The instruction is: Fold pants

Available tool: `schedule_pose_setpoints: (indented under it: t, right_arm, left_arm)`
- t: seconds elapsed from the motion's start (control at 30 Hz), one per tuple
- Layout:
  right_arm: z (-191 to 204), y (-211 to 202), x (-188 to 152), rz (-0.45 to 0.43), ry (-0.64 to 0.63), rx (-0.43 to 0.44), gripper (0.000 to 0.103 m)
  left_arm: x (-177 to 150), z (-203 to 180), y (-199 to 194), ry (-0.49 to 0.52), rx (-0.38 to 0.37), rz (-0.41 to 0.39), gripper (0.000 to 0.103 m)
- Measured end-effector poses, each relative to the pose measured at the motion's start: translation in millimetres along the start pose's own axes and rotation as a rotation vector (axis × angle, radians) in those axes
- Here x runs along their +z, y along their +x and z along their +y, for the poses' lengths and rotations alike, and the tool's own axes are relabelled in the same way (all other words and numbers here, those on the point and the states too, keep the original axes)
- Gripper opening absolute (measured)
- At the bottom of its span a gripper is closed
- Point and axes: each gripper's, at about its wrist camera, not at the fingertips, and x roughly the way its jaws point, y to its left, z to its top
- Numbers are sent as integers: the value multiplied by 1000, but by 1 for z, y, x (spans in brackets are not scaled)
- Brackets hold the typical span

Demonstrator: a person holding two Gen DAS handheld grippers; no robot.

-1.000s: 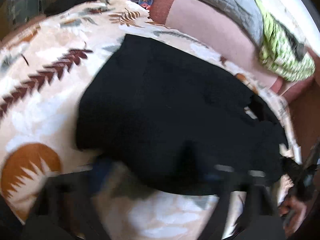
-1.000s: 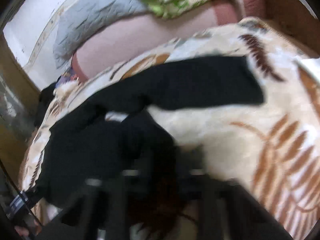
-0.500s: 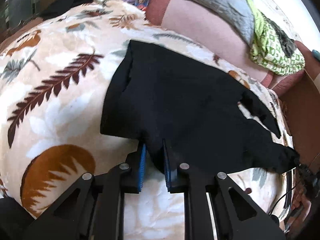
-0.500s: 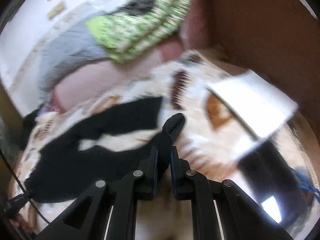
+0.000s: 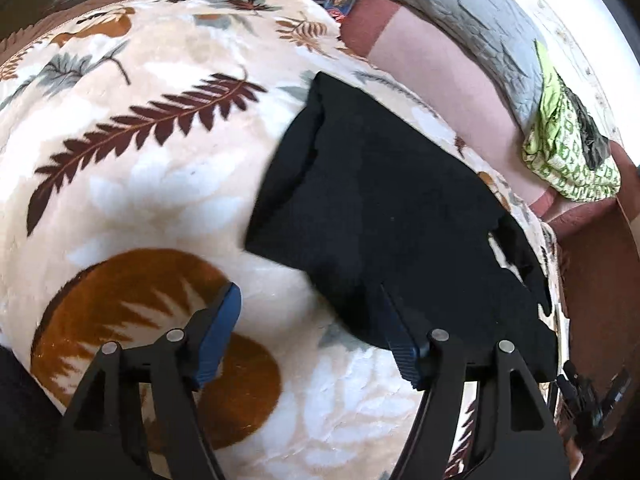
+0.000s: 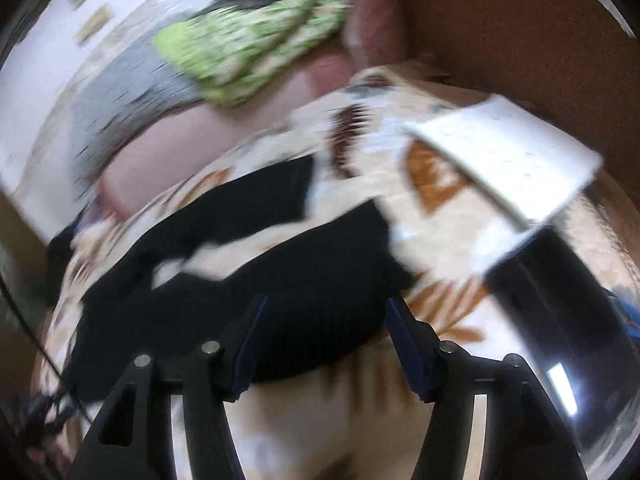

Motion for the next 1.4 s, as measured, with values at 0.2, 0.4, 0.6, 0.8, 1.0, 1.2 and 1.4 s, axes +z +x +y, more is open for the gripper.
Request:
schedule_pose_setpoints:
  t: [0.2, 0.4, 0.6, 0.8, 1.0, 1.2, 1.4]
  right_arm:
    - [71, 27, -29, 181, -92, 271, 62]
    - [105, 72, -40, 238, -19, 288, 62]
    - [119, 100, -31, 252, 25, 293, 4]
    - [128, 56, -38, 233, -92, 321, 4]
    - [148, 52, -65, 302, -160, 338, 10]
    - [124, 31, -63, 335, -138, 307, 34]
    - [53, -28, -33, 187, -149, 115, 51]
  left_arm:
    - [3, -16, 10, 34, 44, -21, 81]
    - [13, -32, 27, 37, 39, -27, 81]
    - [19, -35, 35, 61, 18, 1, 13]
    - [19, -32, -1, 138, 2, -23, 12]
    - [5, -4, -4, 151, 67, 18, 13]
    - [3, -1, -12, 149, 107, -10, 29]
    - [10, 0, -42, 160, 137, -77, 36]
